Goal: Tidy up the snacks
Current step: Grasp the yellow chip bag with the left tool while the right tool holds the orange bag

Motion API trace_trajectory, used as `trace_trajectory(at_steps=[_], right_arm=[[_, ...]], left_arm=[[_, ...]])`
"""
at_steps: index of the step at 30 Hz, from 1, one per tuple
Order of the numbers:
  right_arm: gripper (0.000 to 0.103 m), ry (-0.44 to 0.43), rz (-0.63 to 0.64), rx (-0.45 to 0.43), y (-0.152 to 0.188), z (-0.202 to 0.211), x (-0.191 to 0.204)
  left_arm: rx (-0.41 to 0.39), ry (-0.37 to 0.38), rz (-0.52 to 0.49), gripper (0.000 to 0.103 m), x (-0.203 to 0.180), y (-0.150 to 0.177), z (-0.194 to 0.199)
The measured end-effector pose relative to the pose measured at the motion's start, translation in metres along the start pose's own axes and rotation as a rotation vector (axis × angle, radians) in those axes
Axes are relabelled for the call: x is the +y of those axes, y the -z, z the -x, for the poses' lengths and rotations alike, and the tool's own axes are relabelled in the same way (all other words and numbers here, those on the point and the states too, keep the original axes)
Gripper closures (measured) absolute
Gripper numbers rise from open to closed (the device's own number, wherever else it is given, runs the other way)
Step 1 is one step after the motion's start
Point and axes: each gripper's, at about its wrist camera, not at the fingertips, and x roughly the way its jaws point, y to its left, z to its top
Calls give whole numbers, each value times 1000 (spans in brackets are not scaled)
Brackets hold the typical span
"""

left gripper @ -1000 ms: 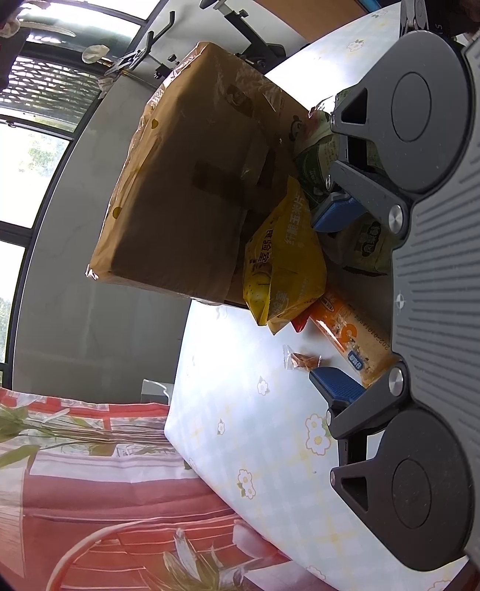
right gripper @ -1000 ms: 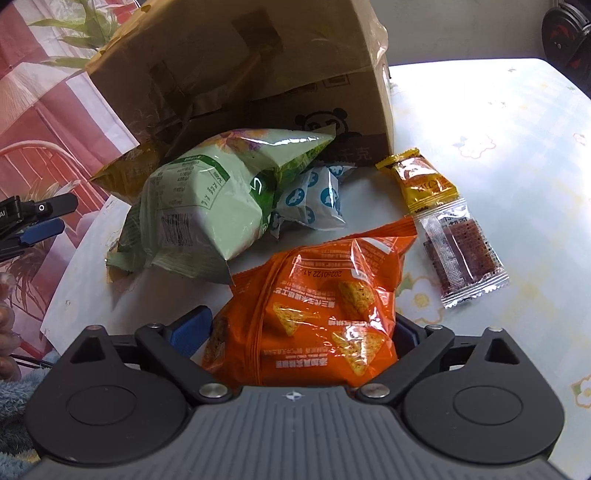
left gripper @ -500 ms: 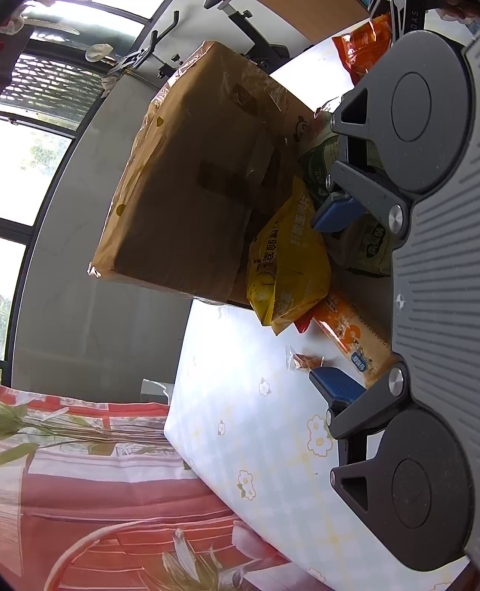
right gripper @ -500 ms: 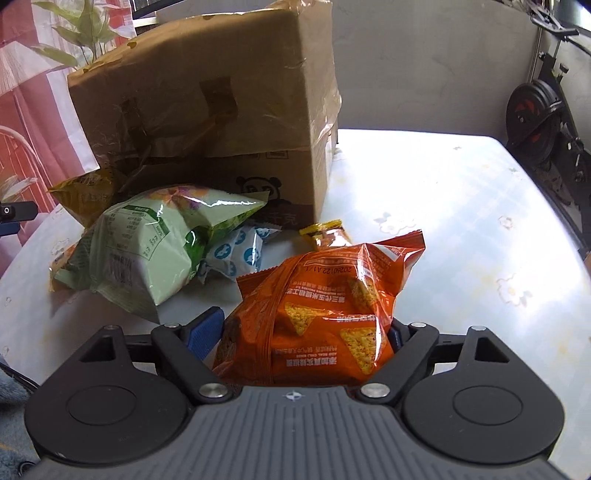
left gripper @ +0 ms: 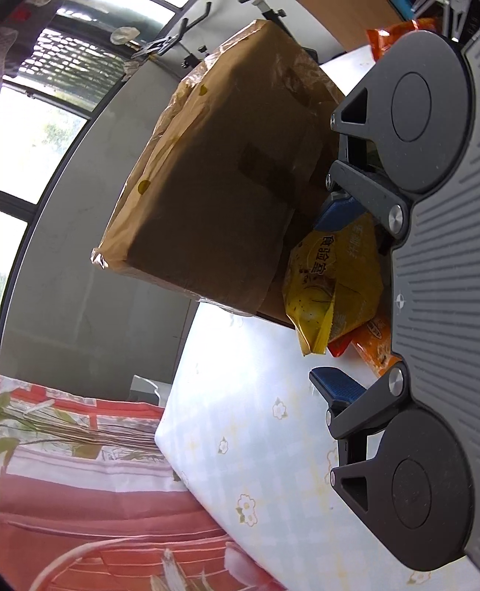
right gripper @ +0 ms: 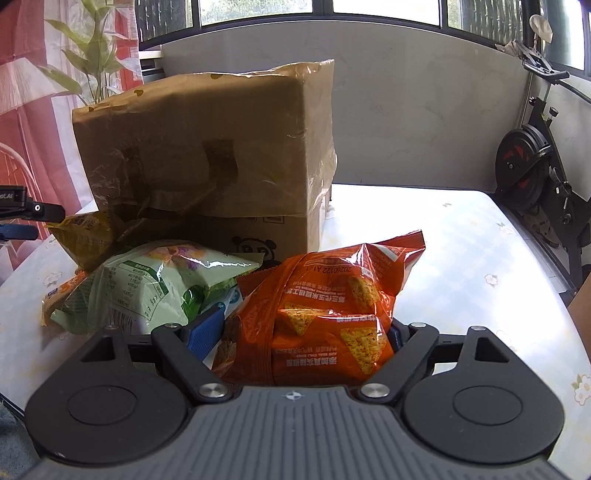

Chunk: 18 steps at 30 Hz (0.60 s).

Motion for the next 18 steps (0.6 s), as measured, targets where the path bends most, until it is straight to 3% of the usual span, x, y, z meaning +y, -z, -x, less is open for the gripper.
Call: trace_trajectory(at_steps=[3, 8, 12, 18], right_arm=[[18, -9, -4, 8, 2, 0, 0], [18, -21, -12, 12, 2, -3, -1], [18, -31, -12, 17, 2, -6, 0], [18, -37, -14, 22, 3, -6, -1]], left_arm=[[16, 10, 106, 21, 5, -10, -10], [113, 36, 307, 21, 18, -7, -28], [142, 28, 333, 20, 17, -2, -40], [126, 10, 358, 18, 16, -5, -60]])
